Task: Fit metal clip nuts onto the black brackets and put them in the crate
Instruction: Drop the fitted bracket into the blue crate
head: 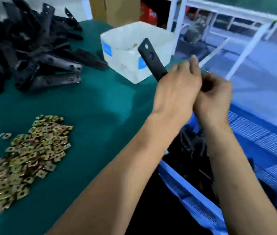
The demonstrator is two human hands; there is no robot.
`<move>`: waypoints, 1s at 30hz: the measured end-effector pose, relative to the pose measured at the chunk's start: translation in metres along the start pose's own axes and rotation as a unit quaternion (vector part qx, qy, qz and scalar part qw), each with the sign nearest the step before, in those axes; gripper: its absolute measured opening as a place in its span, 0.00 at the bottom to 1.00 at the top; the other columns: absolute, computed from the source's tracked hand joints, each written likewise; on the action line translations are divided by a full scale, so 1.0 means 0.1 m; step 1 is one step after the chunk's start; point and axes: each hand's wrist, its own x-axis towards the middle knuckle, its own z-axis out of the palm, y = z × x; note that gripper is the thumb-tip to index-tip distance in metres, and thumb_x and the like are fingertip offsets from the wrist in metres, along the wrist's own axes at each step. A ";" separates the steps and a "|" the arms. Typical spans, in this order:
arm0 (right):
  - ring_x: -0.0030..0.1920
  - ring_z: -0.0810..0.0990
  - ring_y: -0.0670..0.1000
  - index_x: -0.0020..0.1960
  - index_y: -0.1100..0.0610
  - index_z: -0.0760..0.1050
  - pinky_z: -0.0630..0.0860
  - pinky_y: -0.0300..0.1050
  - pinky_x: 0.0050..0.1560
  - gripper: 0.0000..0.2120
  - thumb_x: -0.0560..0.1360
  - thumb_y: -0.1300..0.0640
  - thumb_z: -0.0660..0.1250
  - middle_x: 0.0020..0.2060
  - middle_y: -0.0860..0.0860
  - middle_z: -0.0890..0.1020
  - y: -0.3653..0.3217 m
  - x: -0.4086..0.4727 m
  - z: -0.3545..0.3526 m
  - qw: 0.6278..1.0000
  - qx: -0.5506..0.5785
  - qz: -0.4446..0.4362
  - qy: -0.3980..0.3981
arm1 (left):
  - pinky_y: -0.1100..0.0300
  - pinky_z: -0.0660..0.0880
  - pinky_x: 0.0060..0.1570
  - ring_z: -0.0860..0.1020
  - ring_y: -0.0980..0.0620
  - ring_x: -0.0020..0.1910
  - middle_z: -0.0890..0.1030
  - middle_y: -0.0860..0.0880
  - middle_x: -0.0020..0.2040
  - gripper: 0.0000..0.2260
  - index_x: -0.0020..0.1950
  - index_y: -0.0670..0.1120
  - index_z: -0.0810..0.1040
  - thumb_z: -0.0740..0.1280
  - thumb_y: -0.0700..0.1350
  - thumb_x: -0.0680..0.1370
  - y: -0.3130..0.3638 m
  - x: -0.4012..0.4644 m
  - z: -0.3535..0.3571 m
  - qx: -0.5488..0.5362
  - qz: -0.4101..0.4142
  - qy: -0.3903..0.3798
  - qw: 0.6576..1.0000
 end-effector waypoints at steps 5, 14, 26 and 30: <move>0.25 0.75 0.42 0.35 0.57 0.80 0.73 0.37 0.30 0.06 0.67 0.66 0.68 0.24 0.45 0.80 0.89 -0.10 -1.01 0.979 0.001 0.202 0.011 | 0.53 0.69 0.67 0.70 0.44 0.69 0.74 0.44 0.68 0.39 0.81 0.40 0.58 0.73 0.49 0.76 0.95 -0.11 0.66 -0.098 0.135 -0.135 0.977; 0.39 0.81 0.60 0.37 0.61 0.76 0.73 0.44 0.34 0.14 0.75 0.55 0.76 0.35 0.59 0.80 2.14 -0.58 -1.64 0.843 -0.335 0.419 -0.033 | 0.47 0.64 0.72 0.66 0.43 0.70 0.73 0.45 0.66 0.33 0.74 0.45 0.68 0.74 0.57 0.75 1.02 -0.71 1.36 -0.098 0.170 -0.281 0.940; 0.50 0.83 0.60 0.59 0.57 0.82 0.76 0.47 0.49 0.13 0.75 0.59 0.67 0.46 0.56 0.87 0.78 0.07 -0.68 0.947 -0.299 0.106 0.058 | 0.52 0.73 0.56 0.73 0.46 0.61 0.80 0.48 0.56 0.09 0.57 0.46 0.83 0.70 0.44 0.78 0.50 0.10 0.62 -0.281 0.003 -0.007 0.960; 0.41 0.80 0.61 0.46 0.56 0.81 0.71 0.47 0.38 0.09 0.74 0.61 0.62 0.38 0.57 0.84 0.07 0.14 0.11 0.956 -0.281 -0.039 -0.073 | 0.55 0.72 0.56 0.77 0.46 0.56 0.81 0.48 0.52 0.06 0.50 0.46 0.83 0.69 0.43 0.76 -0.22 0.06 0.24 -0.279 -0.090 0.072 0.953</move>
